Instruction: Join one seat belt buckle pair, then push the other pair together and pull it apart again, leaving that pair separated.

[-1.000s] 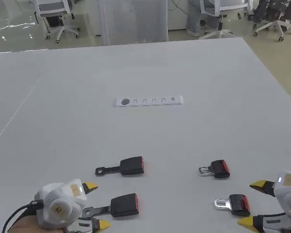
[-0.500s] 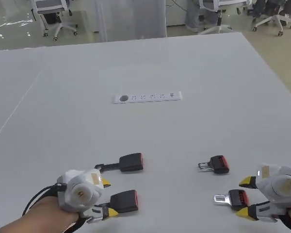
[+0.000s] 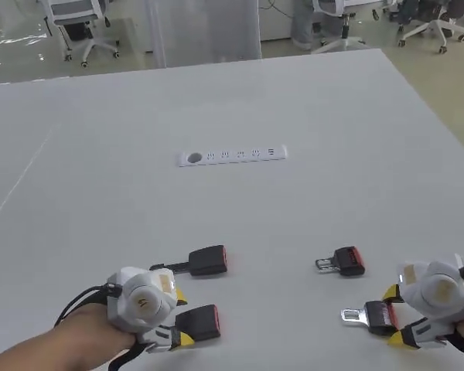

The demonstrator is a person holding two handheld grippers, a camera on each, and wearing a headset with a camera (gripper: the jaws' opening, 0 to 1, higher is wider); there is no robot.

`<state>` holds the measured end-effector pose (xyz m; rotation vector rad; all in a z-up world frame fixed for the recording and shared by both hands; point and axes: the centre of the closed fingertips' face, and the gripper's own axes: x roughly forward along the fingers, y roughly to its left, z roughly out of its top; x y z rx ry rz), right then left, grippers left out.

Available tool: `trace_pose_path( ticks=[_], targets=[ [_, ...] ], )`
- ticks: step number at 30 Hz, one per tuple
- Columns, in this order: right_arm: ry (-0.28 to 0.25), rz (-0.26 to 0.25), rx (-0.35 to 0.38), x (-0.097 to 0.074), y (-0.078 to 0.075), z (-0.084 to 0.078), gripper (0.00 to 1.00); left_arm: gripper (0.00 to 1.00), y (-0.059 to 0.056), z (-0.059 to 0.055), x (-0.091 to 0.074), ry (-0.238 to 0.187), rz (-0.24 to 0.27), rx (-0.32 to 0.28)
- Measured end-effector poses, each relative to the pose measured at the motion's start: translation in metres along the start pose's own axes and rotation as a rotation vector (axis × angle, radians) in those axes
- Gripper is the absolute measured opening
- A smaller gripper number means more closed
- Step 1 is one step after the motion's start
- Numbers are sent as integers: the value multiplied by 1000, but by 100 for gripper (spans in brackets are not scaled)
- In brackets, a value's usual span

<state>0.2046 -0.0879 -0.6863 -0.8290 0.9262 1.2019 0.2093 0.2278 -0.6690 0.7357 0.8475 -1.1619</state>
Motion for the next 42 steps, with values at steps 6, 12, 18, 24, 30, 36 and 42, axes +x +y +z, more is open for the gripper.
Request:
trace_pose_path(
  ticks=[6, 12, 18, 24, 30, 36, 42],
  targets=[
    [0, 31, 6, 0, 0, 2, 35, 33, -2, -4, 6, 46, -19, 62],
    [7, 57, -17, 1, 0, 2, 34, 32, -3, -7, 9, 92, -42, 199],
    [41, 71, -61, 2, 0, 3, 34, 32, -3, -6, 10, 82, -76, 203],
    [73, 86, -88, 4, 0, 6, 33, 32, -3, -7, 10, 87, -82, 186],
    [94, 90, -119, 7, 3, 14, 34, 32, -3, -8, 10, 109, -77, 182],
    [77, 77, -94, 10, 6, 26, 34, 32, -3, -8, 10, 114, -77, 177],
    [65, 72, -80, 14, 8, 35, 34, 32, -3, -9, 10, 125, -82, 178]
  ],
)
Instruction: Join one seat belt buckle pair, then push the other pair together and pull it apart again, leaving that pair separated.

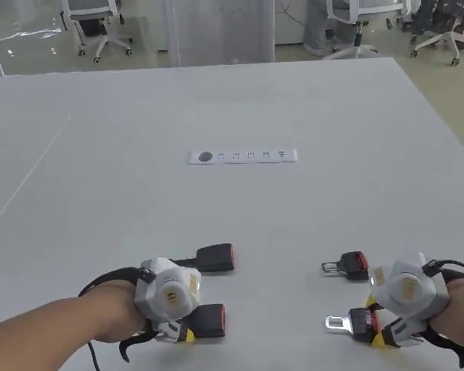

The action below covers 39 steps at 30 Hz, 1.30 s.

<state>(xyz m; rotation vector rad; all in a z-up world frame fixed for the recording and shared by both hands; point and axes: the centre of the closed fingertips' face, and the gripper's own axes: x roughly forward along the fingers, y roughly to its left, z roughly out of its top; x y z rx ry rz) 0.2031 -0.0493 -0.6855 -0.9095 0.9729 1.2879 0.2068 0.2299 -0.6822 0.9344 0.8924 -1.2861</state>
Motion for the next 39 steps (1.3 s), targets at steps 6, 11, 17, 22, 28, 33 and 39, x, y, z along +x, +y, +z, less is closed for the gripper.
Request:
trace_pose_path(
  ticks=[6, 11, 17, 22, 28, 33, 39],
  targets=[
    [-34, 0, 9, 7, 5, 18, 34, 32, 0, 0, 0, 9, -4, 7],
    [-65, -11, 13, 12, 7, 36, 34, 32, 0, 0, 1, 20, -13, 11],
    [-83, -9, -4, 22, 14, 58, 34, 32, -1, 1, 2, 46, -27, 50],
    [-104, -12, -6, 28, 16, 76, 34, 32, -1, 2, 3, 66, -37, 72],
    [-137, -16, 2, 37, 17, 101, 34, 32, -1, 2, 3, 64, -34, 68],
    [-156, -12, -1, 42, 18, 117, 34, 32, 0, 2, 3, 67, -34, 68],
    [-164, -12, 3, 47, 14, 132, 34, 32, 0, 2, 3, 67, -34, 67]
  ],
)
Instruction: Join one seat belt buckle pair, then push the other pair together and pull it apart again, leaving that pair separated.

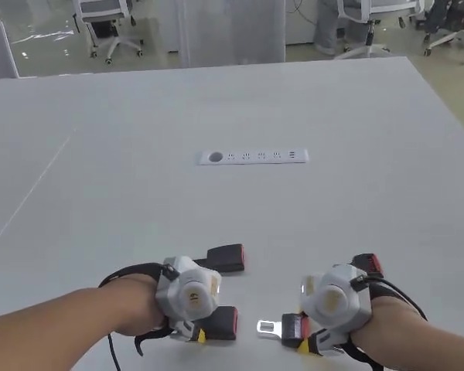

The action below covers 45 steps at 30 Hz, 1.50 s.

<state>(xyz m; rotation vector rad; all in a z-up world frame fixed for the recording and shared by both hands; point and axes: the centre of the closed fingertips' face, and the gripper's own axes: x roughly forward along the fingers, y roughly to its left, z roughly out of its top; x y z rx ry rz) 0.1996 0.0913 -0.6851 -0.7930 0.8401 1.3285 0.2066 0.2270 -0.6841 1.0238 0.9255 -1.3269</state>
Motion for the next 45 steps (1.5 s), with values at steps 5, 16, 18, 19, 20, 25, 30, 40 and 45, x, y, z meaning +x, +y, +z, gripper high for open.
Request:
trace_pose_path(
  ticks=[5, 16, 18, 19, 20, 25, 30, 40, 45],
  targets=[
    [-12, -1, 0, 7, -2, 12, 34, 32, 0, 0, 0, 5, 0, -1],
    [-16, -8, -47, 15, -2, 29, 34, 32, 0, 0, 1, -1, -5, -4],
    [-13, -9, -50, 15, -2, 28, 34, 32, 0, -1, 1, -4, -4, -9],
    [-17, -8, -46, 15, -2, 30, 34, 32, 0, -1, 1, -6, -4, -9],
    [-18, -7, -46, 16, -2, 30, 34, 32, 0, 0, 1, -8, -6, -9],
    [-24, -6, -64, 18, 0, 35, 34, 32, 0, 0, 1, -3, -17, -19],
    [-52, 2, -36, 22, 0, 40, 34, 32, 0, -1, 1, 0, -17, -19],
    [-40, 13, -35, 25, -3, 44, 32, 31, -2, 0, 1, 6, -19, 11],
    [-41, 8, -20, 28, -3, 48, 31, 31, 0, -1, 1, 4, -22, -25]
  ],
)
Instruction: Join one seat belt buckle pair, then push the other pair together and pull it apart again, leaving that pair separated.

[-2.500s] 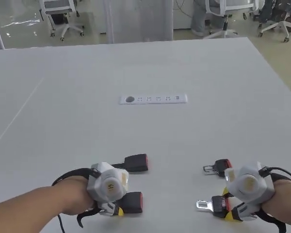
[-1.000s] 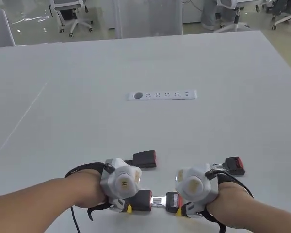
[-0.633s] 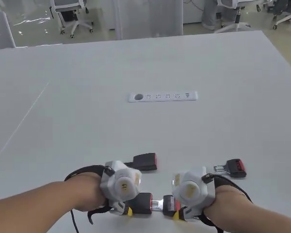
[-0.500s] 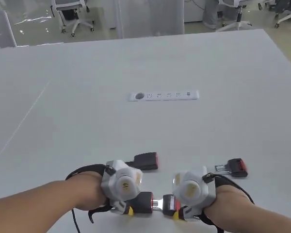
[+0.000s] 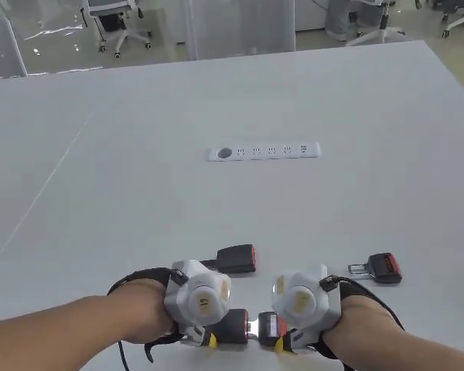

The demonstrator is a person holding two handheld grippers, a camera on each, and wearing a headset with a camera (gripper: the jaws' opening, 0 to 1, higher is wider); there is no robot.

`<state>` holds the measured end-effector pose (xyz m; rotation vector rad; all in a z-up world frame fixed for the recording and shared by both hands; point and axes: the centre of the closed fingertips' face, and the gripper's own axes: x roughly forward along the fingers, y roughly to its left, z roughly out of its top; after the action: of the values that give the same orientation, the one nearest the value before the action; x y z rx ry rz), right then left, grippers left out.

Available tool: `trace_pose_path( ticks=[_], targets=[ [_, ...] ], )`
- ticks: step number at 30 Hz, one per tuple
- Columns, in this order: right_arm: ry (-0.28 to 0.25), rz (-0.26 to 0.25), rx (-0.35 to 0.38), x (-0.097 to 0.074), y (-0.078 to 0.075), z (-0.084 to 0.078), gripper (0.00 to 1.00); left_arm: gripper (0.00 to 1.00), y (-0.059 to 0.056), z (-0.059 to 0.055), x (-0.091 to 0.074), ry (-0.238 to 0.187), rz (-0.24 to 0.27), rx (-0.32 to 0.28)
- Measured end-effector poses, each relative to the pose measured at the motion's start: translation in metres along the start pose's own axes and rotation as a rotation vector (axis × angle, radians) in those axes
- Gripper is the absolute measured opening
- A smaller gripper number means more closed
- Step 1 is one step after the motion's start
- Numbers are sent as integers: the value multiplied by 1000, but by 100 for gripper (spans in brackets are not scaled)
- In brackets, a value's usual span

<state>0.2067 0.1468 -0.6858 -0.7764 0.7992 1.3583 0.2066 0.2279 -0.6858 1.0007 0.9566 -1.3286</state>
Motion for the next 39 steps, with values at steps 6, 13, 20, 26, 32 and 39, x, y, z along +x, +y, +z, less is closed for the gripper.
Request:
trace_pose_path(
  ticks=[6, 13, 20, 26, 32, 39],
  targets=[
    [0, -10, 10, 0, -1, 1, 31, 31, 0, -1, -1, -32, 10, -27],
    [-13, -18, 34, 6, 2, 7, 31, 30, -1, 0, 0, -19, 14, -17],
    [-23, -21, 32, 7, 1, 7, 31, 31, -1, -1, 2, -28, 19, -15],
    [-41, -8, -29, 5, 1, 5, 32, 31, -2, -1, 0, -54, 34, -17],
    [-74, 11, 1, 3, 1, 6, 32, 31, 0, 0, -1, -73, 51, -34],
    [-87, 8, -1, 3, 1, 7, 33, 31, 0, 0, -1, -85, 35, -38]
  ],
)
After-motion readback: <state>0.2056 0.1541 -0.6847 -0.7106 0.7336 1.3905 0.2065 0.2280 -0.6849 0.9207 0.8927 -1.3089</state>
